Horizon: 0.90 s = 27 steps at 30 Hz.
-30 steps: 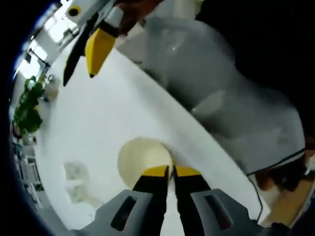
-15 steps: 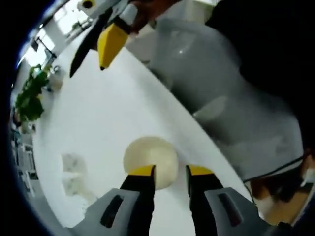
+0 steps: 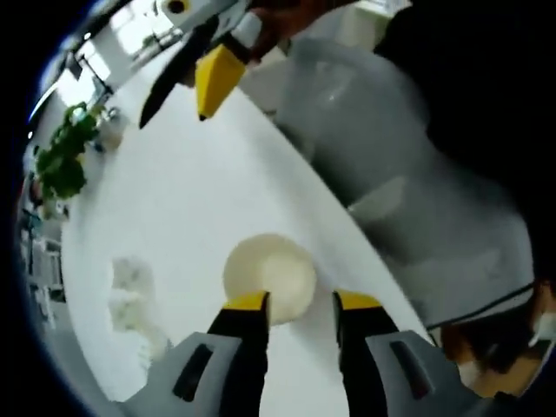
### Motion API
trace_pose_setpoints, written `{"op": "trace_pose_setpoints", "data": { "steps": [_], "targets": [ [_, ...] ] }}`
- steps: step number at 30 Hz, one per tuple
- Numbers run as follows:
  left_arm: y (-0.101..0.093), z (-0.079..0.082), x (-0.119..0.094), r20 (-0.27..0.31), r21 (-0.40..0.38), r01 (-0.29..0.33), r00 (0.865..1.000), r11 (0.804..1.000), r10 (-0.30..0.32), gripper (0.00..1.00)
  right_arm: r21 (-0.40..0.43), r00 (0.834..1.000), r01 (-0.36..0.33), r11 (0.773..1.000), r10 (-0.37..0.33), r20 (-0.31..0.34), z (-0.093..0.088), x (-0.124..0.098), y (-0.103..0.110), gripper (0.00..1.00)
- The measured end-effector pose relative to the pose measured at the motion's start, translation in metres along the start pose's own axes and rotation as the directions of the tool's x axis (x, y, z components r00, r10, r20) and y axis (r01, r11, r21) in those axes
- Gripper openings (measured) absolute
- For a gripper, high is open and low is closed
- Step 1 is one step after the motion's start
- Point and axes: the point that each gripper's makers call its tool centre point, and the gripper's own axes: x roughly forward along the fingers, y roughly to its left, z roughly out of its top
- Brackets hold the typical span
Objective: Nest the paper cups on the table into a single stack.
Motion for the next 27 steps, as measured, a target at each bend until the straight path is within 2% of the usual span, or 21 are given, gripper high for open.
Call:
{"op": "trace_pose_setpoints", "data": {
  "steps": [7,9,13,18,21,24,25,27],
  "targets": [
    [-0.001,-0.003,-0.007,0.035,-0.052,-0.030,0.999,0.998,0.031,0.31,-0.012,1.000,0.002,1.000,-0.002,-0.012,0.000,0.001,0.003,1.00],
    [0.001,-0.002,-0.010,0.056,-0.088,-0.044,0.997,0.995,0.049,0.32,-0.016,1.000,0.004,1.000,-0.005,-0.013,0.001,0.001,0.002,1.00],
    [0.002,-0.010,-0.012,0.046,-0.122,-0.081,0.995,0.989,0.087,0.36,-0.020,1.000,0.008,1.000,-0.008,-0.023,0.001,0.000,0.003,1.00],
    [0.002,-0.013,-0.019,0.084,-0.210,-0.125,0.986,0.970,0.145,0.40,-0.025,1.000,0.012,1.000,-0.013,-0.025,0.002,-0.002,0.003,1.00],
    [0.006,-0.018,-0.024,0.106,-0.280,-0.167,0.973,0.945,0.203,0.43,-0.024,0.999,0.014,1.000,-0.015,-0.031,0.001,-0.003,0.005,1.00],
    [0.010,-0.024,-0.029,0.137,-0.406,-0.193,0.953,0.893,0.269,0.47,-0.022,0.999,0.014,1.000,-0.015,-0.031,0.001,-0.003,0.007,1.00],
    [0.010,-0.026,-0.032,0.145,-0.452,-0.199,0.945,0.870,0.291,0.48,-0.021,0.999,0.015,1.000,-0.016,-0.032,0.001,-0.003,0.008,1.00],
    [0.014,-0.027,-0.037,0.171,-0.512,-0.208,0.926,0.833,0.337,0.49,-0.020,0.999,0.017,1.000,-0.017,-0.032,0.001,-0.003,0.009,1.00]
  ]
}}
